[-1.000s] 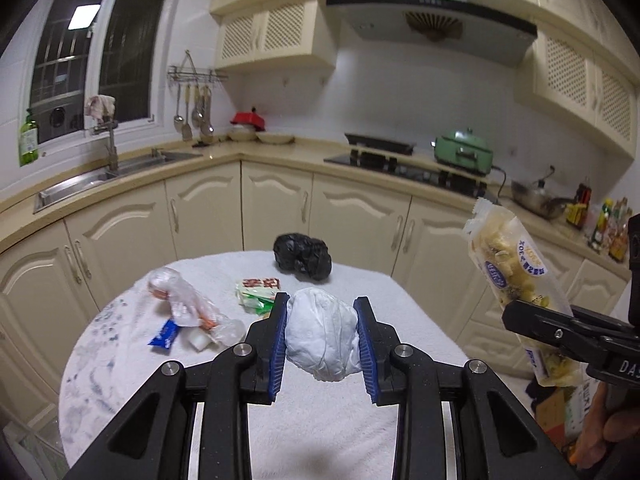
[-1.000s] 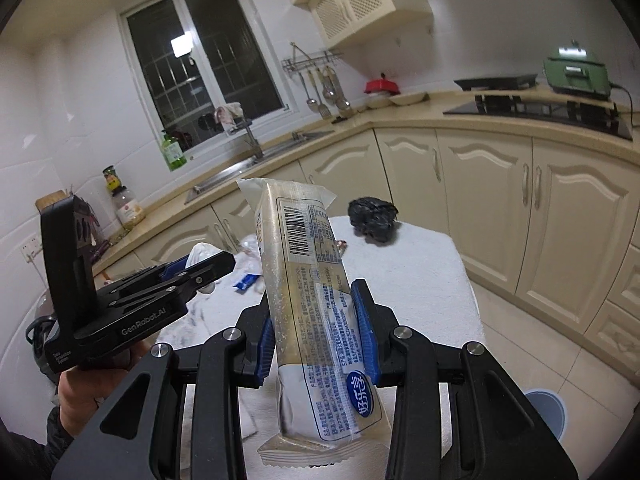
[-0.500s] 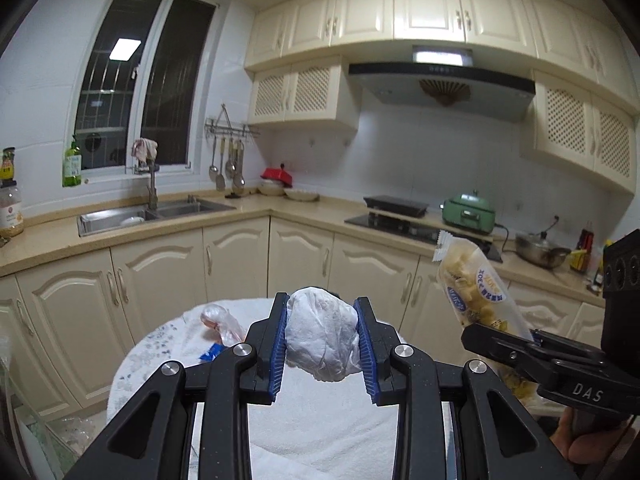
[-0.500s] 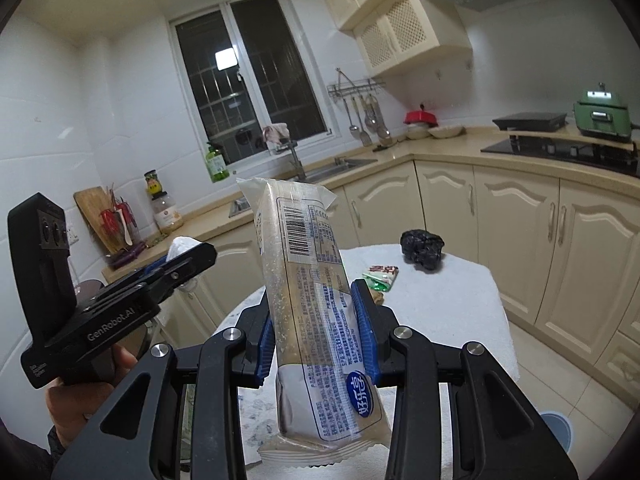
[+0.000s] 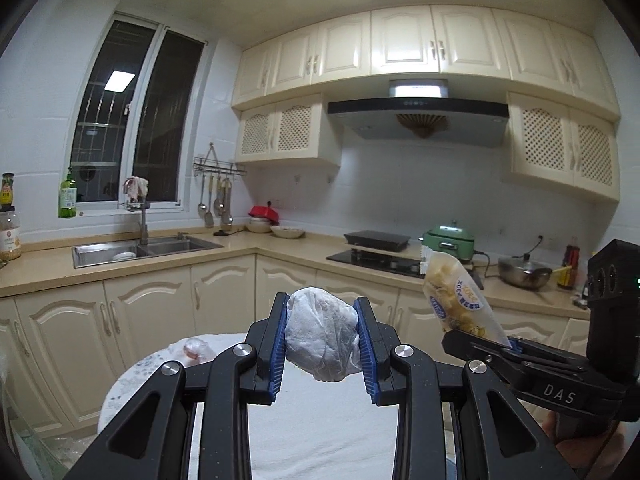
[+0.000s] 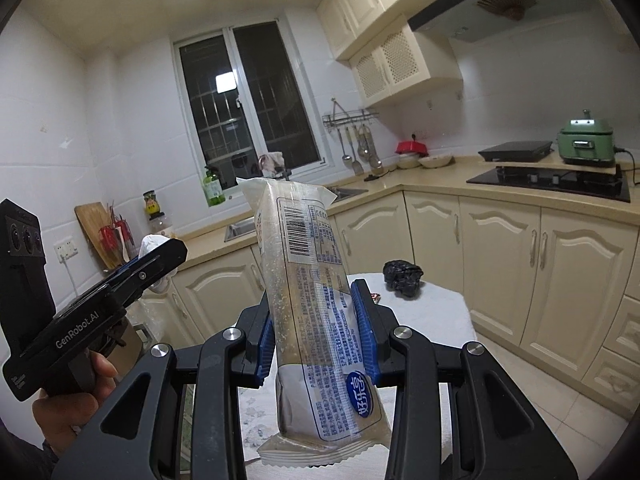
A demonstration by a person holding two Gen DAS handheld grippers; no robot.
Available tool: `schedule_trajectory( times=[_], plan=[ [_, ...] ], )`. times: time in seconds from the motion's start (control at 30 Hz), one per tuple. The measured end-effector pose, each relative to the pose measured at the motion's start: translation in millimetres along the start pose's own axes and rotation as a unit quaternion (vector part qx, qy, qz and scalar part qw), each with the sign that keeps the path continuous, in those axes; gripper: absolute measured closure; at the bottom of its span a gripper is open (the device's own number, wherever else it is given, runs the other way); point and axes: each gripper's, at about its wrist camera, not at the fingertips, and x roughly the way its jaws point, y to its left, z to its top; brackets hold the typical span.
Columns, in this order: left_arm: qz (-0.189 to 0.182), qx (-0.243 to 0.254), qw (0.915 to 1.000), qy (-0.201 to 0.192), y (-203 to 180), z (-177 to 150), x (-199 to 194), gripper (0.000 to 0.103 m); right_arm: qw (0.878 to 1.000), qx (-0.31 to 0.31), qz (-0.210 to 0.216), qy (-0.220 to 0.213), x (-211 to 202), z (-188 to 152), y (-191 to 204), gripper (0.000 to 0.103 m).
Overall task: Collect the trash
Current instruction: 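Grasp the white tissue with the left tool while the right tool holds the bread package, then carry the tissue and bread package over the blue bin and open both tools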
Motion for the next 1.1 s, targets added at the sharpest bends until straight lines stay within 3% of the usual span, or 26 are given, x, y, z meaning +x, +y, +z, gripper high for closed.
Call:
schedule_trajectory(
  times=[0.3, 0.57, 0.8, 1.1],
  plan=[
    [-0.073, 0.016, 0.9966, 0.034, -59.6, -8.5, 73.1, 0.075, 0.996, 0.047, -0.075, -0.018, -41.3, -8.0, -70.7, 0.067],
    [-0.157, 0.047, 0.9816, 0.098, -143.1, -30.9, 169.7, 0.075, 0.976, 0.112, -0.186, -0.006, -86.8, -43.0, -166.0, 0.067],
    [-0.225, 0.073, 0.9491, 0.208, -212.1, -77.7, 275.0, 0.075, 0.946, 0.182, -0.262, 0.065, -89.0, -104.0, -258.4, 0.068],
    [-0.247, 0.096, 0.9014, 0.342, -258.0, -134.9, 419.8, 0.074, 0.908, 0.266, -0.289, 0.146, -58.4, -188.5, -352.7, 0.067]
  ],
)
